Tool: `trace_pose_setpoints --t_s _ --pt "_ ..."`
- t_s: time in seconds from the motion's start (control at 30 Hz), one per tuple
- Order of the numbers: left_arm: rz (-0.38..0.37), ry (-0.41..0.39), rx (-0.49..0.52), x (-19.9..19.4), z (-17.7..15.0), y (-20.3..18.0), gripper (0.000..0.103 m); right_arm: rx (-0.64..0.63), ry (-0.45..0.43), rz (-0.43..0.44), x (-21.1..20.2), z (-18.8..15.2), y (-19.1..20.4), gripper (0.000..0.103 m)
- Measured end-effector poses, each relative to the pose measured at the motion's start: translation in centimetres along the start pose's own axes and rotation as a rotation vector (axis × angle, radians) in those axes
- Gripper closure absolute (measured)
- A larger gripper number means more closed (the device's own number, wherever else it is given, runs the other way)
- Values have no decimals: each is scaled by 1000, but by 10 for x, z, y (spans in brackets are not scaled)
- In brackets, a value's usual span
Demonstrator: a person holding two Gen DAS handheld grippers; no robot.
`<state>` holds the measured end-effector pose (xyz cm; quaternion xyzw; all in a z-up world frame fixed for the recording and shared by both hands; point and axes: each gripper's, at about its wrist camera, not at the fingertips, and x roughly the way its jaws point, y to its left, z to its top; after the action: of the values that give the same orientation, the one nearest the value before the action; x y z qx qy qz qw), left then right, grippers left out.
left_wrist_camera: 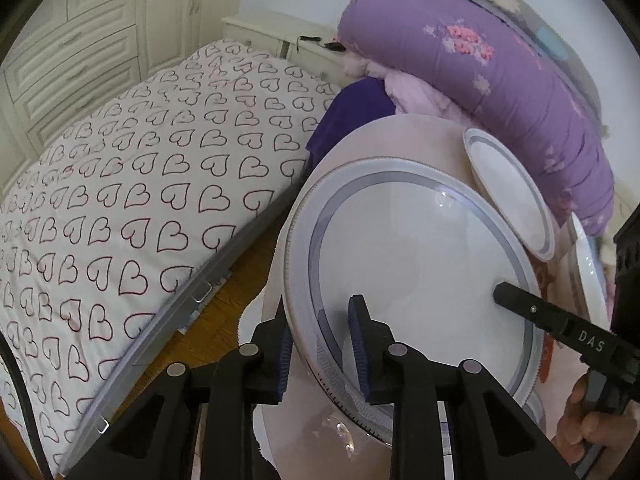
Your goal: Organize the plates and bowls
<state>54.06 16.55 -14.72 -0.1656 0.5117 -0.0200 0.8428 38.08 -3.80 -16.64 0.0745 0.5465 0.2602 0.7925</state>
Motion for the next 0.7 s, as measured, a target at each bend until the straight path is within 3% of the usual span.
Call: trace_pose_setpoints --t_s 0.7 --pt "-9 -103 -11 -45 -32 -1 83 -52 -106 41 -30 -14 7 85"
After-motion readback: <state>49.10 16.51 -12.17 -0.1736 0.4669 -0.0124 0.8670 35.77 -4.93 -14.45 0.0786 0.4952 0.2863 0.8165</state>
